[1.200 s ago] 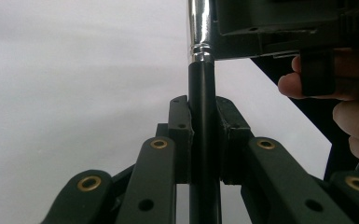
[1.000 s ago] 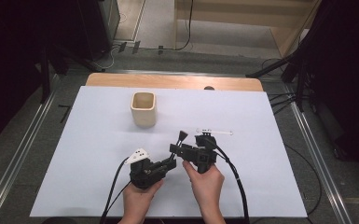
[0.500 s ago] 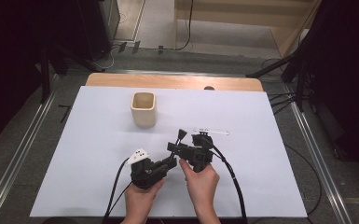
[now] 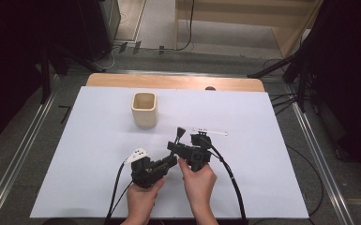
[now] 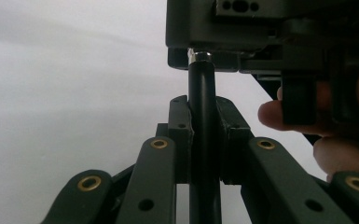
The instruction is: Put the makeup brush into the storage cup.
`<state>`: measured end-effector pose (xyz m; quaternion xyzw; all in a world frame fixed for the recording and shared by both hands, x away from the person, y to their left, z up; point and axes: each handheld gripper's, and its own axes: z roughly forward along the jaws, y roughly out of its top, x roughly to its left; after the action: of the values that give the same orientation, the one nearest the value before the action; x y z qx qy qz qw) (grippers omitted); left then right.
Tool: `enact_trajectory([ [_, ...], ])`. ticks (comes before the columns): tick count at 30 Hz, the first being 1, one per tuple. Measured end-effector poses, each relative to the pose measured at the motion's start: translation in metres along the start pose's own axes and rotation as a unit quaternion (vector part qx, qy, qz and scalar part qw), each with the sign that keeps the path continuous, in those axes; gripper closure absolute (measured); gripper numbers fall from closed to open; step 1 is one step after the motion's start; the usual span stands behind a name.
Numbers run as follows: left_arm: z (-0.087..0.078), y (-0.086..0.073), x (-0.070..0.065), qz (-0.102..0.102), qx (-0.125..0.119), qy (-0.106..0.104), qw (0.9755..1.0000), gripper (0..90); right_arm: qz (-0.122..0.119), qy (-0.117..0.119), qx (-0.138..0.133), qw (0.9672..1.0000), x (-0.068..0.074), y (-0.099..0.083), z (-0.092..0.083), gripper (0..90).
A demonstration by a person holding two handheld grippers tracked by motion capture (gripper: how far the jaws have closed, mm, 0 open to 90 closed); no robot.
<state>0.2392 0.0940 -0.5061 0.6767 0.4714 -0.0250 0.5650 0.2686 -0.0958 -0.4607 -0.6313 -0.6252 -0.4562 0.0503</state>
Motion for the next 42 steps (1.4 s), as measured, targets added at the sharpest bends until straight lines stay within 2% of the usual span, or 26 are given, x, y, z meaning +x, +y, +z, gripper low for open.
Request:
enact_trajectory([
  [3,0.001,0.0,0.0,-0.006,-0.003,-0.007,1.0,79.6,-0.008,-0.006,-0.003,0.9999,0.001,-0.001,0.001,69.1],
  [7,0.002,-0.001,0.001,-0.007,-0.005,-0.011,0.9999,79.6,-0.005,-0.005,0.0,1.0,0.0,-0.001,0.003,74.0],
  [14,0.003,-0.002,0.001,-0.009,-0.001,-0.015,0.9999,79.5,0.001,0.002,0.0,1.0,-0.001,-0.001,0.002,76.0],
  [19,0.003,-0.001,0.003,-0.004,0.006,-0.016,0.9998,79.3,0.017,0.019,0.001,0.9997,-0.003,-0.002,0.003,77.8],
  [25,0.003,0.0,0.003,-0.001,0.013,-0.019,0.9997,78.7,0.019,0.023,0.005,0.9996,-0.003,-0.001,0.003,78.2],
  [30,0.003,0.002,0.001,0.016,0.026,-0.016,0.9994,72.0,0.018,0.023,0.009,0.9995,-0.004,-0.001,0.003,78.2],
  [42,0.006,0.01,0.0,0.02,0.076,-0.025,0.9966,53.0,0.013,0.012,0.007,0.9998,-0.01,0.003,-0.004,78.3],
])
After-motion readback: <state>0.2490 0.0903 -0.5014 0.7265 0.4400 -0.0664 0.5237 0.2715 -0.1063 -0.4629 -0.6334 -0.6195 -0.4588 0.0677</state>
